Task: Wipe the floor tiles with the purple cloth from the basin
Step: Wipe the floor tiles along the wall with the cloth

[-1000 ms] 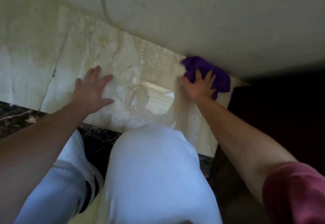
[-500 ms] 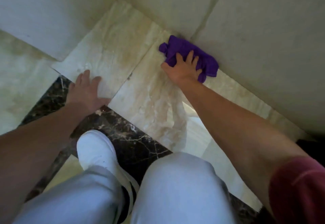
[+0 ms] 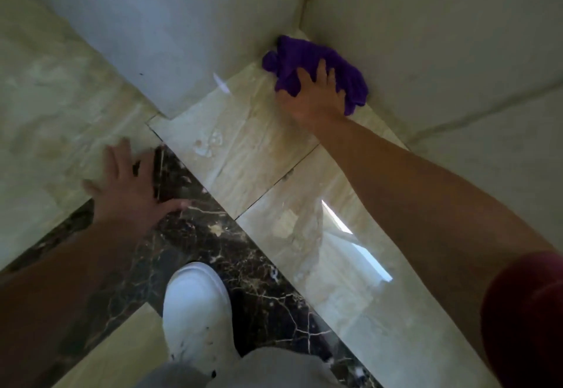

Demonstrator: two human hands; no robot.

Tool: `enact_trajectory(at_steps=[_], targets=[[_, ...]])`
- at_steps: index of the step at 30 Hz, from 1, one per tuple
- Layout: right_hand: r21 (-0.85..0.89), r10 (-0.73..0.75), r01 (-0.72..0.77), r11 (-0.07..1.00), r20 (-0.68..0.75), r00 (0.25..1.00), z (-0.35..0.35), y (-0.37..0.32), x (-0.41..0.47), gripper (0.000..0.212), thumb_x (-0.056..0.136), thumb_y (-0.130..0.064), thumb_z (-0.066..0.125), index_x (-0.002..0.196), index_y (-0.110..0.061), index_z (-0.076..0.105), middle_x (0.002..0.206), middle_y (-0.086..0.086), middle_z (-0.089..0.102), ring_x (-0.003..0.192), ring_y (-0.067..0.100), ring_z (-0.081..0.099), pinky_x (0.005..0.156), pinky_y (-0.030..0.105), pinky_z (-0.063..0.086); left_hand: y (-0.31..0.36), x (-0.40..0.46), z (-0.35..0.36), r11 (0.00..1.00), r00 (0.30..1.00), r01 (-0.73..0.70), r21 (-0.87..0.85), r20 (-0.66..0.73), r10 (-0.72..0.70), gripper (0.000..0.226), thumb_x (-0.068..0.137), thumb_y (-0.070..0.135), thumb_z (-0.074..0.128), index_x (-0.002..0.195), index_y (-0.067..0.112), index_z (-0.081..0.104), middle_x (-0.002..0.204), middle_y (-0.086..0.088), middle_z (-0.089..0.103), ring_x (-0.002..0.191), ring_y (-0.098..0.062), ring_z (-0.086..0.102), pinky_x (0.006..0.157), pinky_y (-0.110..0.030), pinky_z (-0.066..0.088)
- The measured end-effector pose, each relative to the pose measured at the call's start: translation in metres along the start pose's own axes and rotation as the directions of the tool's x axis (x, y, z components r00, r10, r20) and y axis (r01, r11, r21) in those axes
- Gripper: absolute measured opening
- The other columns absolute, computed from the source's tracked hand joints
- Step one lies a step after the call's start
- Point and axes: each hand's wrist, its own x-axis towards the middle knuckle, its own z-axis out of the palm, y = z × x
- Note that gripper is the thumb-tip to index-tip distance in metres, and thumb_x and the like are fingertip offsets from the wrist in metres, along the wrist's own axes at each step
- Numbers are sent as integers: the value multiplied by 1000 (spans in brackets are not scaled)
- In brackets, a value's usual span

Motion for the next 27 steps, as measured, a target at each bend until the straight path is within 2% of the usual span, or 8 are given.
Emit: enact_trajectory(at_steps=[3, 6, 10, 13, 15, 17, 21, 27], targets=[[-12, -65, 66, 998, 11, 998, -2, -32, 30, 86, 87, -69, 37, 159, -25, 18, 170, 10, -3, 156, 32, -2, 121, 58, 10, -13, 8, -2, 979, 975, 172, -110, 157, -154, 148, 47, 90, 62, 162, 29, -8, 169, -8, -25, 157, -36, -19, 111, -81, 13], [88, -8, 13, 996, -61, 998, 0, -50, 42, 94, 82, -69, 45, 157, -19, 23, 170, 9, 3, 156, 28, 1, 119, 59, 7, -9, 12, -3, 980, 966, 165, -108, 219, -139, 150, 52, 86, 68, 160, 29, -19, 167, -7, -32, 155, -36, -24, 110, -82, 15], [93, -37, 58, 994, -212, 977, 12, -39, 39, 81, 81, -63, 50, 147, -18, 41, 168, 9, 16, 155, 26, 10, 121, 56, 8, -13, 14, -2, 983, 967, 148, -110, 223, -120, 144, 61, 79, 72, 160, 28, -20, 166, -8, -35, 154, -36, -27, 110, -82, 15], [137, -86, 114, 984, -197, 977, 16, -50, 19, 78, 77, -63, 48, 141, -19, 50, 166, 9, 22, 154, 25, 14, 121, 57, 8, -19, 14, -9, 988, 965, 127, -92, 243, -102, 136, 70, 69, 75, 161, 29, -17, 167, -8, -32, 155, -36, -24, 113, -78, 18], [89, -219, 236, 968, -172, 960, 28, -64, -11, 67, 79, -58, 53, 135, -20, 56, 164, 10, 26, 153, 28, 17, 121, 58, 13, -30, 14, -17, 989, 974, 108, -96, 211, -86, 127, 73, 61, 78, 163, 31, -6, 171, -4, -22, 158, -33, -15, 115, -75, 20], [8, -370, 371, 929, -61, 927, 49, -86, -52, 66, 79, -60, 53, 135, -24, 56, 165, 11, 25, 153, 30, 16, 119, 60, 15, -49, 3, -18, 981, 972, 185, -63, 160, -173, 125, 71, 62, 80, 163, 30, 2, 172, -4, -14, 159, -34, -9, 114, -77, 18], [-170, -476, 482, 859, 79, 876, 75, -141, -106, 77, 78, -68, 48, 145, -31, 46, 165, 12, 24, 150, 36, 21, 113, 57, 25, -109, -46, 5, 863, 833, 504, -31, 283, -476, 141, 59, 82, 70, 161, 30, -12, 170, -10, -22, 156, -43, -13, 112, -80, 16], [-317, -625, 625, 713, 117, 772, 74, -147, -113, 80, 87, -69, 41, 155, -28, 30, 159, 17, 36, 139, 42, 34, 107, 53, 36, -132, -63, 23, 855, 854, 487, -177, 301, -424, 132, 66, 83, 66, 158, 41, -20, 168, -8, -28, 157, -42, -13, 113, -79, 15]])
